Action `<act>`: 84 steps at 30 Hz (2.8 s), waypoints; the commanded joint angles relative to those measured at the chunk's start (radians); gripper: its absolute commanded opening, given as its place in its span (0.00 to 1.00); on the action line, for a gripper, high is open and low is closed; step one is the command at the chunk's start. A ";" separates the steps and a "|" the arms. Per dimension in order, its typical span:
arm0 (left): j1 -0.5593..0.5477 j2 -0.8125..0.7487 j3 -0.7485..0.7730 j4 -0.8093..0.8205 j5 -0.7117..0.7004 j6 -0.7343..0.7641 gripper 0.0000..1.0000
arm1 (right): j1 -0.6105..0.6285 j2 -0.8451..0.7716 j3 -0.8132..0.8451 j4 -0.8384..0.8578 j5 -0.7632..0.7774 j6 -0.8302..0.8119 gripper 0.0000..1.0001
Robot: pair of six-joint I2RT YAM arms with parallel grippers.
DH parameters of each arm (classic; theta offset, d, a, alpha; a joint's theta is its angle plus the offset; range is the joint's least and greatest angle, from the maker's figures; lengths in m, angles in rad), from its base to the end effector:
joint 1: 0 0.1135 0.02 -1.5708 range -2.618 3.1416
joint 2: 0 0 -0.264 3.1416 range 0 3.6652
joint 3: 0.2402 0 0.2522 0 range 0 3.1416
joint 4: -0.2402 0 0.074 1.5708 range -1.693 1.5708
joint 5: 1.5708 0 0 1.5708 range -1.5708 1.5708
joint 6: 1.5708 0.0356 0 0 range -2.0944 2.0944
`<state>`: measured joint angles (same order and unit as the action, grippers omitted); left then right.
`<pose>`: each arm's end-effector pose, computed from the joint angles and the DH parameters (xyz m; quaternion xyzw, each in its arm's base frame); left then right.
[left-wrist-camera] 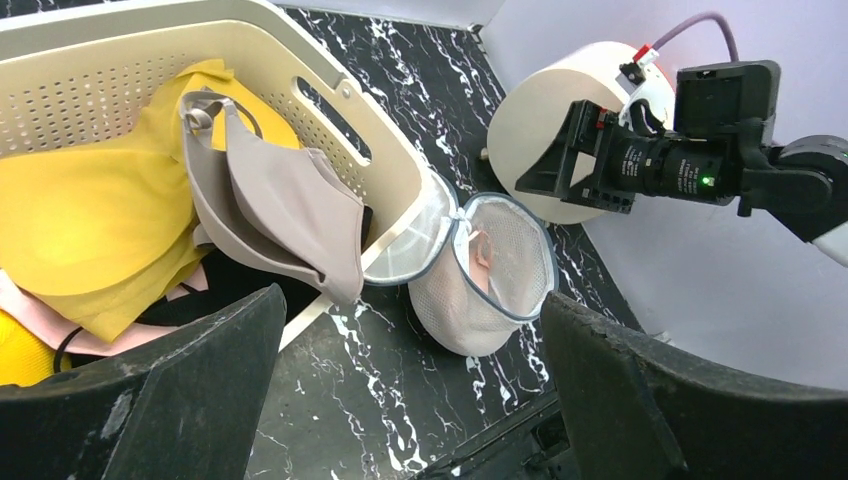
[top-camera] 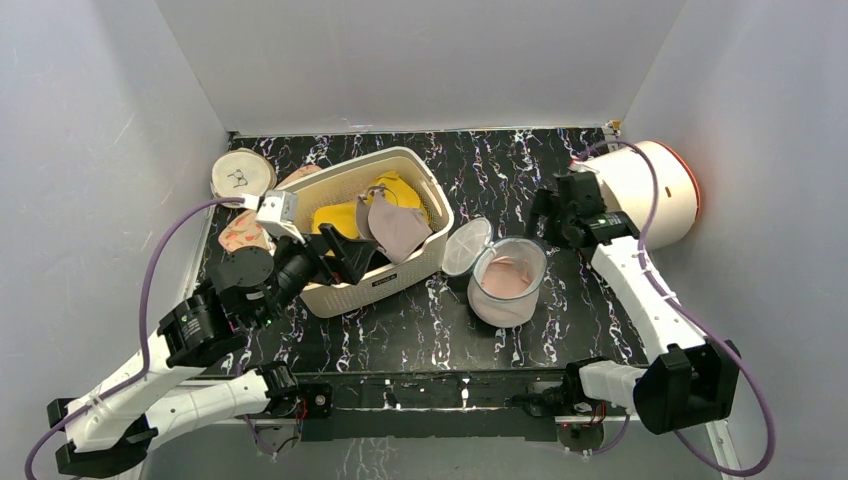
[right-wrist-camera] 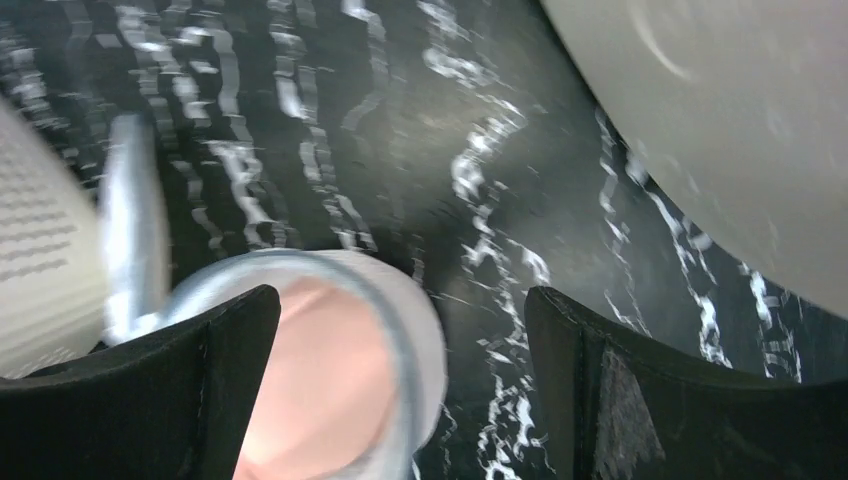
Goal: Unzip the laundry bag and remove the bra
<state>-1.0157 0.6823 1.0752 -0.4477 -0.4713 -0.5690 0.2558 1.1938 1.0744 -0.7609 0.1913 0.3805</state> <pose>0.0791 -0.0969 0.4234 -0.0001 0.7242 -0.3569 0.5901 0.2364 0.0548 0.3054 0.0906 0.9329 0.0200 0.3481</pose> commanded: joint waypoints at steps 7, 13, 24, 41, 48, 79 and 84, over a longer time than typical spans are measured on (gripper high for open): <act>0.003 0.093 0.009 0.070 0.104 -0.006 0.98 | -0.147 -0.177 -0.198 0.052 -0.217 0.148 0.84; 0.003 0.204 0.039 0.115 0.189 0.003 0.98 | -0.147 -0.290 -0.295 0.082 -0.357 0.134 0.74; 0.003 0.516 0.146 0.195 0.439 0.013 0.99 | -0.147 -0.396 -0.432 0.167 -0.461 0.210 0.35; -0.055 1.187 0.673 0.011 0.546 0.381 0.48 | -0.147 -0.561 -0.565 0.234 -0.575 0.239 0.00; -0.069 1.354 0.834 -0.106 0.478 0.509 0.36 | -0.147 -0.564 -0.561 0.236 -0.581 0.229 0.00; -0.069 1.540 0.919 -0.139 0.342 0.602 0.41 | -0.147 -0.562 -0.564 0.240 -0.615 0.219 0.00; -0.069 1.532 0.914 -0.117 0.295 0.615 0.25 | -0.147 -0.572 -0.562 0.228 -0.612 0.220 0.00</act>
<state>-1.0855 2.2246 1.9766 -0.5758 -0.1276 0.0277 0.1074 0.6407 0.5056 -0.5789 -0.4030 0.6083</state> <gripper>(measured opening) 0.292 0.012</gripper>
